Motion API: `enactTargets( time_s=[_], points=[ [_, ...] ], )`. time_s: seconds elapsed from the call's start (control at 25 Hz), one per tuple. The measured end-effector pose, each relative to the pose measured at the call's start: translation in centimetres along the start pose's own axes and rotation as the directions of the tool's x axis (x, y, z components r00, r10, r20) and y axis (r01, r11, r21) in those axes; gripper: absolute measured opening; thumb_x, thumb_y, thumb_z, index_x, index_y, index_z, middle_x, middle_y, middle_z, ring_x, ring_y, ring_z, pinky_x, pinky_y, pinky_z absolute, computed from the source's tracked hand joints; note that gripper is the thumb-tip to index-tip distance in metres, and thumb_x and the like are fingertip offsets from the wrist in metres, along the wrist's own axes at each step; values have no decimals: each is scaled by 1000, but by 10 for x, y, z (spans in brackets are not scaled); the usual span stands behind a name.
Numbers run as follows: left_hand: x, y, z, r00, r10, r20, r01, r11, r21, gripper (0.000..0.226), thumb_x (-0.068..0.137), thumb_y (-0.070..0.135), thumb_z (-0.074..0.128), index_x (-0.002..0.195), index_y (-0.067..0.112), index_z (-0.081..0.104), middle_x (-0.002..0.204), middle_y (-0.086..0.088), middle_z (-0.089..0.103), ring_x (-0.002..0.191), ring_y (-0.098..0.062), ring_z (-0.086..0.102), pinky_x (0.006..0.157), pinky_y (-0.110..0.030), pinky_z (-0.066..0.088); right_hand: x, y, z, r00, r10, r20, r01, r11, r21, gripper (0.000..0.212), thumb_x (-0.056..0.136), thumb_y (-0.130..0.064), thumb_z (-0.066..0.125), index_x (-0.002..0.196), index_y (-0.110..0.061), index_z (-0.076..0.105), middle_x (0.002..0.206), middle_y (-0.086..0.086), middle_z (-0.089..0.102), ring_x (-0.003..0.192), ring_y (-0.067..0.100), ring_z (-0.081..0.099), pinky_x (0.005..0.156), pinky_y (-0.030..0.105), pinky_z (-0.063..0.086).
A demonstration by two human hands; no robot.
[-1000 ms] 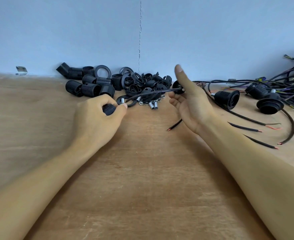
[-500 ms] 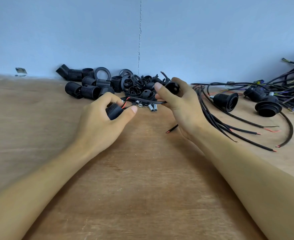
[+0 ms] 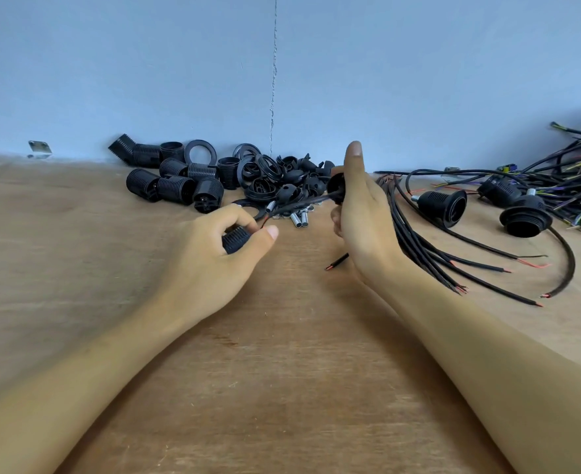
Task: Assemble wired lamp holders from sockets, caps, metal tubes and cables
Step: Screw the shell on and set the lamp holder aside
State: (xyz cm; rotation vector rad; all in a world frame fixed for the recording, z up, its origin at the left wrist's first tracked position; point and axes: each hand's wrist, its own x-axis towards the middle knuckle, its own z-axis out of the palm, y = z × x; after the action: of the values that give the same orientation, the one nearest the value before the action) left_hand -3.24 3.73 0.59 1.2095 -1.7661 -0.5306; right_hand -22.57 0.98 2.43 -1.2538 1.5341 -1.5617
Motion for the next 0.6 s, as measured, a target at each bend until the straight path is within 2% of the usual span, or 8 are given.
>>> enactTargets(
  time_s=[0.12,0.2,0.24,0.36,0.44,0.48,0.6],
  points=[
    [6,-4,-1,990,-138,-39,136,989,-54,33,92,54,65,77,25,65,62,-8,59,52,-8,48,58,-29,39,-5,-5,4,994,11,109,-23,994,110,39,100,-59,33,89,-34,60,64,-9,58,56,9,52,68,28,49],
    [8,-7,-3,985,-169,-28,165,979,-117,34,92,57,65,81,25,65,69,-13,61,58,-13,51,61,-32,39,-4,-6,4,994,-32,105,14,985,170,23,106,-38,41,98,-31,61,71,-13,67,61,7,59,67,30,54],
    [8,-7,-3,987,-158,-18,155,980,-125,32,91,57,65,84,27,65,69,-11,61,59,-14,53,61,-31,40,-4,-5,4,996,-50,80,35,983,180,18,106,-34,45,107,-28,63,75,-17,70,65,7,62,71,31,57],
    [5,-8,-2,996,-85,-11,84,994,-68,23,91,54,68,88,31,64,63,1,60,55,-10,54,57,-24,40,-1,-4,1,999,-52,3,50,968,246,27,101,-30,58,124,-17,64,80,-16,66,74,8,66,78,29,59],
    [4,-6,-3,1000,-18,-23,18,1000,-7,20,91,50,68,86,32,64,58,13,55,52,-4,50,52,-13,35,0,-3,-1,1000,-17,7,14,943,332,28,99,-27,64,125,-15,65,82,-12,64,74,11,67,79,31,60],
    [3,-5,-3,1000,7,-29,-6,1000,14,20,90,50,69,84,32,64,57,16,54,52,-4,49,51,-12,36,1,-3,-1,1000,-4,17,-2,932,362,29,97,-25,67,124,-14,65,83,-8,62,73,12,67,79,31,59],
    [2,-5,-5,1000,16,-2,-15,998,61,26,90,55,66,78,32,67,58,8,60,54,-11,53,51,-18,37,2,-2,1,999,18,52,-39,888,458,42,90,-24,76,126,-6,63,86,0,59,70,12,65,78,28,56]
  ],
)
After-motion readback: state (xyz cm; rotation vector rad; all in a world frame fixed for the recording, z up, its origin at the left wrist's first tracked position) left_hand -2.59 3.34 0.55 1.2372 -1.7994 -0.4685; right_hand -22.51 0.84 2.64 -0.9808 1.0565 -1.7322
